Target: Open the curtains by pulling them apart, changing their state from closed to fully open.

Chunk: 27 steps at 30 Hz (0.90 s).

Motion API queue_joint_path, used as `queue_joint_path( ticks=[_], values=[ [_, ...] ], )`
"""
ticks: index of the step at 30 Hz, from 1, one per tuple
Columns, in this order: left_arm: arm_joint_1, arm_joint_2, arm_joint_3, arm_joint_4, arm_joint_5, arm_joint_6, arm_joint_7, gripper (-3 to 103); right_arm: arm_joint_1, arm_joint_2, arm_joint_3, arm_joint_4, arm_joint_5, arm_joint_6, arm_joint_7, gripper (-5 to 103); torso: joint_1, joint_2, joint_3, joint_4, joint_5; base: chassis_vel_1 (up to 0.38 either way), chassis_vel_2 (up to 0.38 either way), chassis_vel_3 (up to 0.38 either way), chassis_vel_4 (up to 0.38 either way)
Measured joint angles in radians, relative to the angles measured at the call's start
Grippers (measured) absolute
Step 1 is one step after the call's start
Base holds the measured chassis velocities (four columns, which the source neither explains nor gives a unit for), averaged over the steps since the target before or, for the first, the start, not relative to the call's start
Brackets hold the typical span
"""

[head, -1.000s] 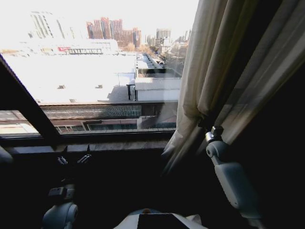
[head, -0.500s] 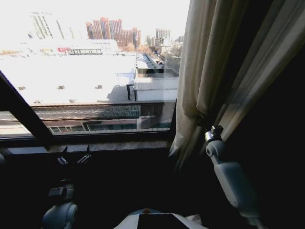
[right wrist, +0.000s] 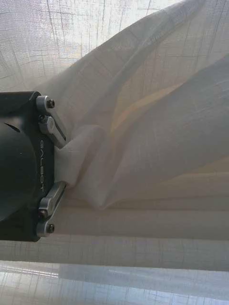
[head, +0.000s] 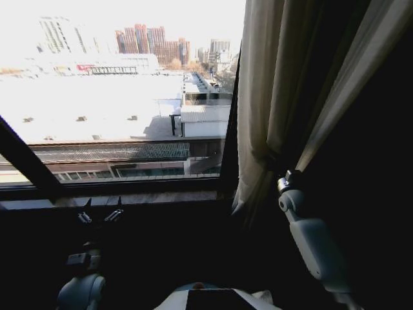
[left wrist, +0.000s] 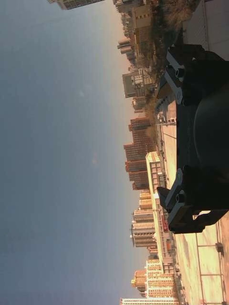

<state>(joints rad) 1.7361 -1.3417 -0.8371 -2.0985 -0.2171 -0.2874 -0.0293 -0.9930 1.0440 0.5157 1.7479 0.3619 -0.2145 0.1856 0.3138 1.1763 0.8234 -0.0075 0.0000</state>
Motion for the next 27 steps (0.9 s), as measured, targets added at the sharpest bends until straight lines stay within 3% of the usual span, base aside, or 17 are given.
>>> queue_joint_path(
  ticks=[27],
  values=[
    [0.008,-0.01,-0.006,-0.004,0.001,-0.013,-0.005,100,-0.001,0.008,-0.009,-0.002,-0.005,0.004,-0.001,0,0.0,0.0,0.0,0.0,-0.0001,-0.117,-0.115,0.117,0.117]
  ],
)
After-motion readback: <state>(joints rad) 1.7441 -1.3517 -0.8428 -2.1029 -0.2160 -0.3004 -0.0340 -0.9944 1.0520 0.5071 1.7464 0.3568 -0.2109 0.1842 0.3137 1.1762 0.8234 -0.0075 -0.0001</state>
